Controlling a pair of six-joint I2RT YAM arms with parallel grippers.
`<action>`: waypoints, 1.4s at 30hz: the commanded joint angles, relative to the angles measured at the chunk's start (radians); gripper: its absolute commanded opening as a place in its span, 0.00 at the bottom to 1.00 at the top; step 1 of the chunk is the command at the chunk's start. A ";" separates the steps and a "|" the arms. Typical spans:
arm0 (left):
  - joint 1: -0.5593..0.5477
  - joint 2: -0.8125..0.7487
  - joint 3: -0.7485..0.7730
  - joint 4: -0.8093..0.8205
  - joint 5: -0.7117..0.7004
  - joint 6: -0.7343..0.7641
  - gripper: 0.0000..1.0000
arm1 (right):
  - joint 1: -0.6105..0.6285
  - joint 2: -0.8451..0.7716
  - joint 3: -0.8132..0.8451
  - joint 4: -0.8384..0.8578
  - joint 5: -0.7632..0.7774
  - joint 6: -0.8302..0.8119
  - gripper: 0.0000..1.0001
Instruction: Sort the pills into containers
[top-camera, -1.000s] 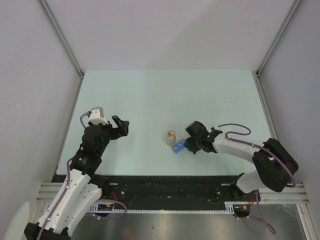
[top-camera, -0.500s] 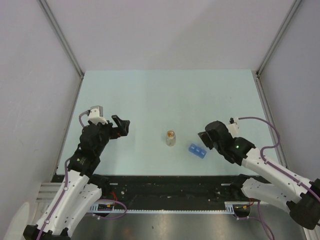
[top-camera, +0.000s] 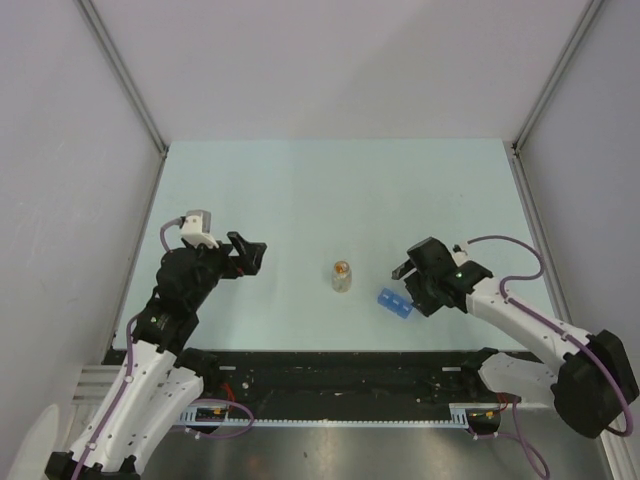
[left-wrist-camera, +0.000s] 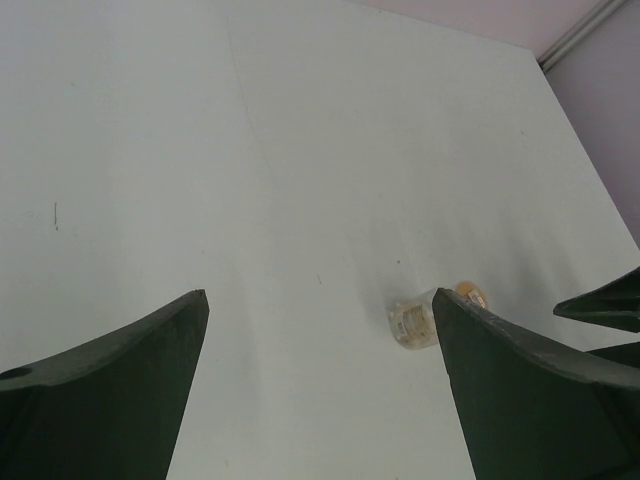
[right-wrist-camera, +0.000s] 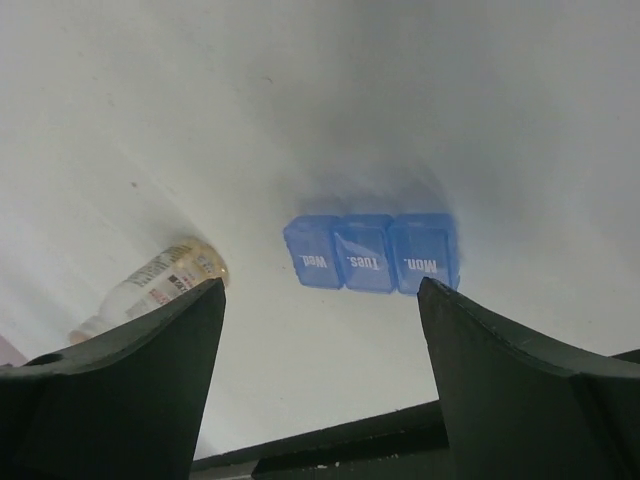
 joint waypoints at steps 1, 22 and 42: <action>-0.006 -0.009 0.046 -0.007 0.034 0.021 1.00 | -0.004 0.082 -0.002 0.017 -0.126 0.149 0.84; -0.006 0.014 0.024 -0.019 0.048 0.018 1.00 | 0.039 0.084 -0.105 0.028 -0.057 0.212 0.83; -0.006 0.011 0.021 -0.022 0.047 0.018 1.00 | -0.167 0.038 -0.108 0.132 -0.054 -0.038 0.82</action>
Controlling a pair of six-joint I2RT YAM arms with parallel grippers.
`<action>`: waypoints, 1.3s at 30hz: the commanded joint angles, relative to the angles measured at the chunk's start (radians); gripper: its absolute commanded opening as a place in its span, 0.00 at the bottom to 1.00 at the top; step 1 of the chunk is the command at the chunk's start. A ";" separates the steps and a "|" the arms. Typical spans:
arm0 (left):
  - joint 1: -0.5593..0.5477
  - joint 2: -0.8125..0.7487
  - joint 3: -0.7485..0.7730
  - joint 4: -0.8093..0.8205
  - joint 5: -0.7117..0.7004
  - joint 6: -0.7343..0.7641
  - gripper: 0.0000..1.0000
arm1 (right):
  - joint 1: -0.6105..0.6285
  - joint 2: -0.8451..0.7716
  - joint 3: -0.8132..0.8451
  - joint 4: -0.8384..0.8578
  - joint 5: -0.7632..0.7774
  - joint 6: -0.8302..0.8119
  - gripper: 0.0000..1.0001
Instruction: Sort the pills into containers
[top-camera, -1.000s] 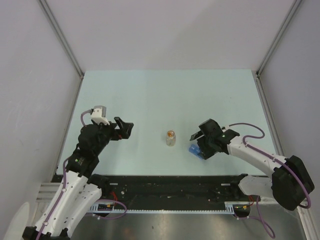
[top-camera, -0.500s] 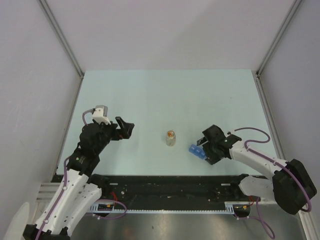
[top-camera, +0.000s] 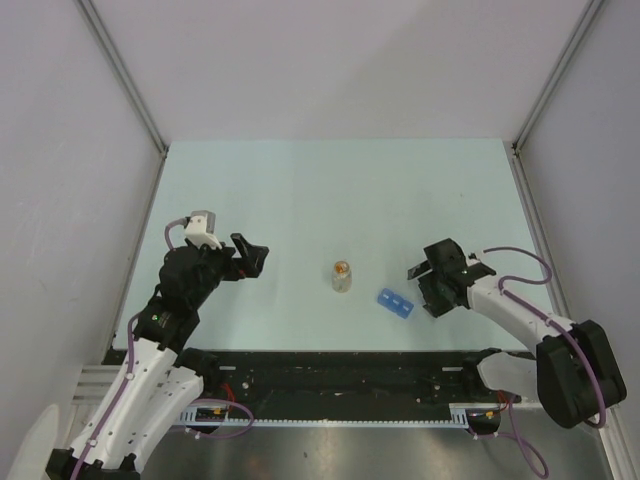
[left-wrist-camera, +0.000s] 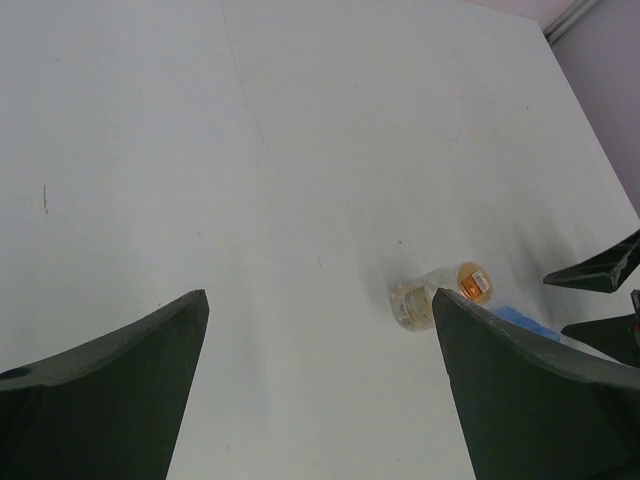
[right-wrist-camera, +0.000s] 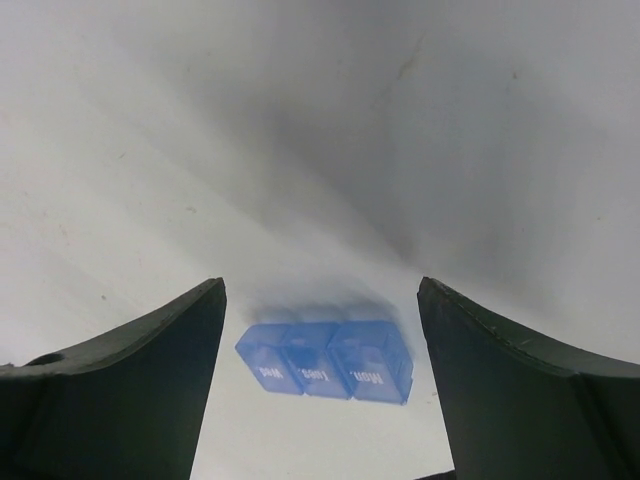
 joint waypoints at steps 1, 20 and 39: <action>-0.006 -0.003 0.021 0.012 0.019 0.010 1.00 | 0.055 -0.119 0.004 0.009 0.047 -0.051 0.83; -0.009 0.016 0.027 0.011 0.029 -0.005 1.00 | 0.408 -0.137 -0.038 0.141 0.157 0.016 0.90; -0.009 0.007 0.024 0.009 0.032 -0.005 1.00 | 0.217 -0.058 -0.126 0.202 0.088 -0.018 0.90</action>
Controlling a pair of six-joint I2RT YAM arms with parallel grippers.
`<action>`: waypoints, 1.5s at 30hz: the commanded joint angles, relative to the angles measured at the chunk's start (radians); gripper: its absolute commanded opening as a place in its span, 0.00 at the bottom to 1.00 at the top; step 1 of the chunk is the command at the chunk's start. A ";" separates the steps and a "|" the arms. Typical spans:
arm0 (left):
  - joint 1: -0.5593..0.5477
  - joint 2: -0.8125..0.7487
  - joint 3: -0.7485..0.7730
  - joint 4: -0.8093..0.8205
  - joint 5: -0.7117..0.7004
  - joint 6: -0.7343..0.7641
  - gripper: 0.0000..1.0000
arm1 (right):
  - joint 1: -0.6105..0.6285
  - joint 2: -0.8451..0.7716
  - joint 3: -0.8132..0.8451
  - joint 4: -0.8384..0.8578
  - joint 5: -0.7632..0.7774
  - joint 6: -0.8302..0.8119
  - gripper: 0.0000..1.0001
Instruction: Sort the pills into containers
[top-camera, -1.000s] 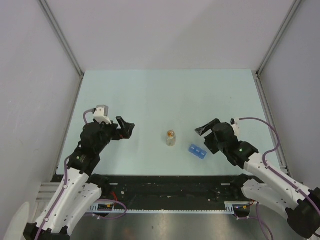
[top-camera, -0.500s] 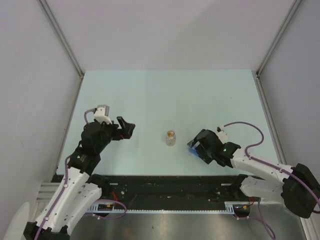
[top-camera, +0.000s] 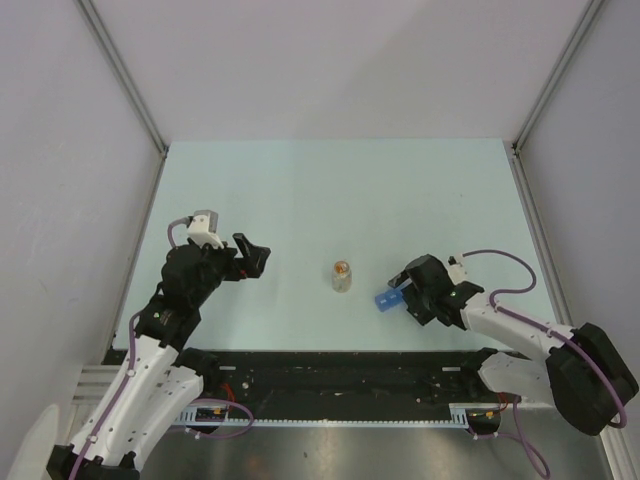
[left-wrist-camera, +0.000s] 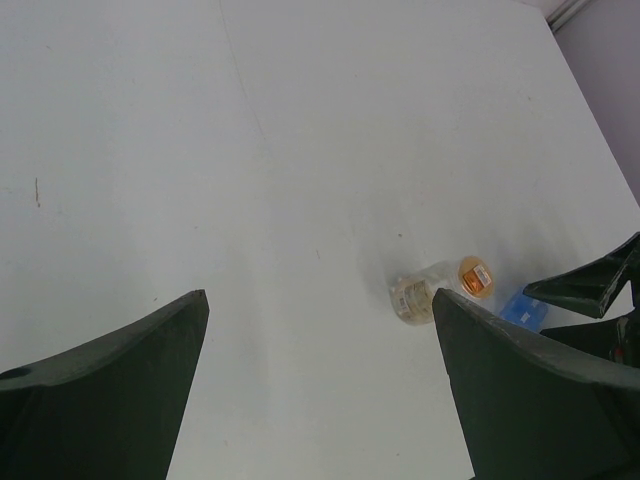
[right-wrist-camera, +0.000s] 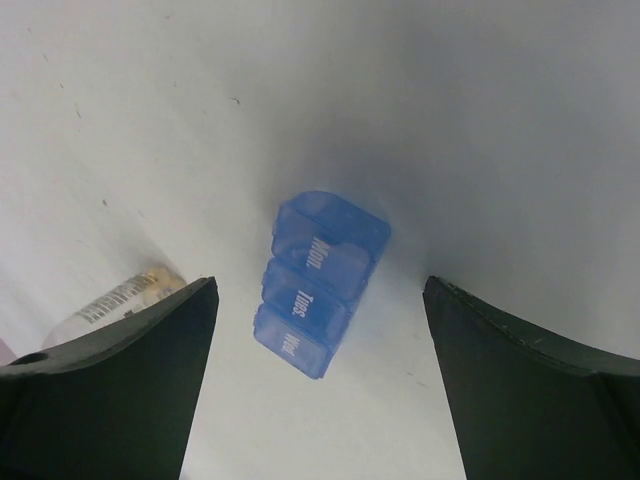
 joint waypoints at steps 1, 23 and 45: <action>-0.006 -0.011 0.024 0.008 0.026 -0.004 1.00 | -0.046 0.023 -0.011 0.013 -0.003 -0.052 0.90; -0.006 -0.009 0.014 0.008 0.032 -0.001 1.00 | -0.064 0.207 0.053 -0.124 -0.029 -0.121 0.80; -0.006 -0.035 -0.013 -0.006 0.047 -0.004 1.00 | -0.013 0.383 0.168 -0.167 0.062 -0.240 0.45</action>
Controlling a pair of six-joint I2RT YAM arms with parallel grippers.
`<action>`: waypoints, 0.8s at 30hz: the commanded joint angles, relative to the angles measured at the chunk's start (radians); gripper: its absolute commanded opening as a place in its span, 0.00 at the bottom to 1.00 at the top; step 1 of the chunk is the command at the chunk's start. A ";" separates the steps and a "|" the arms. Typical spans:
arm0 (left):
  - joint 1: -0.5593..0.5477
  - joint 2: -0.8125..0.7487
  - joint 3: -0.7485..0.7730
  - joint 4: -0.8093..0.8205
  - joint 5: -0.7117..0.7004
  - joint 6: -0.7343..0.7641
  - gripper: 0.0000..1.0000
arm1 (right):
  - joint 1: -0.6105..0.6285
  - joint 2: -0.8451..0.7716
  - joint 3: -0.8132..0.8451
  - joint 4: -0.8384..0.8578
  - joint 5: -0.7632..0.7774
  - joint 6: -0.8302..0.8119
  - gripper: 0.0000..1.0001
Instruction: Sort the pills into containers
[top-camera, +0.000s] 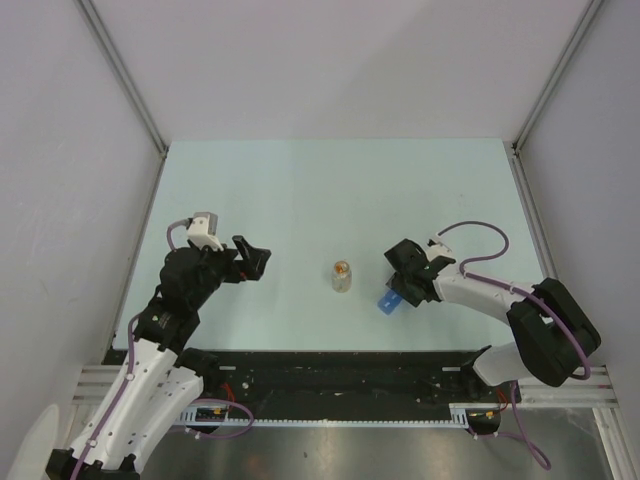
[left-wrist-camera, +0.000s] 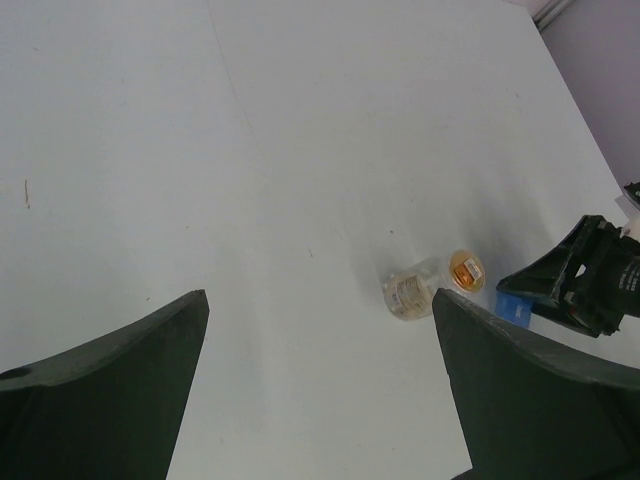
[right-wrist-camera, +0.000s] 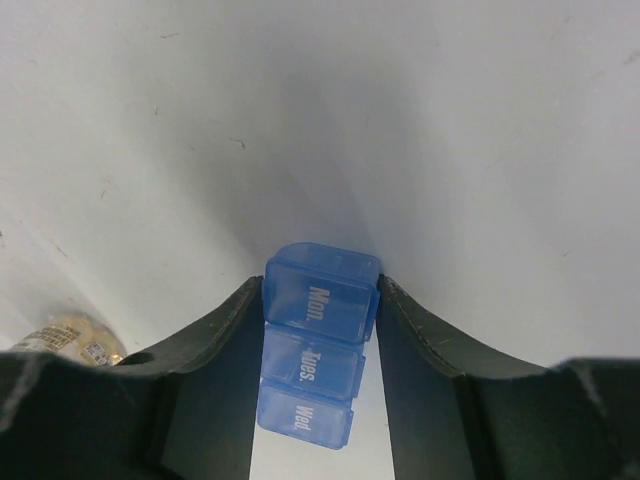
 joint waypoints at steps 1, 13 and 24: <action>-0.005 -0.012 -0.005 -0.004 0.027 -0.002 1.00 | -0.019 0.078 -0.052 -0.038 -0.034 -0.047 0.42; -0.007 -0.012 0.053 -0.017 0.186 0.021 1.00 | -0.057 -0.138 -0.052 0.127 -0.272 -0.428 0.00; -0.060 -0.040 0.162 -0.017 0.416 -0.062 1.00 | -0.020 -0.554 -0.044 0.503 -0.807 -0.783 0.04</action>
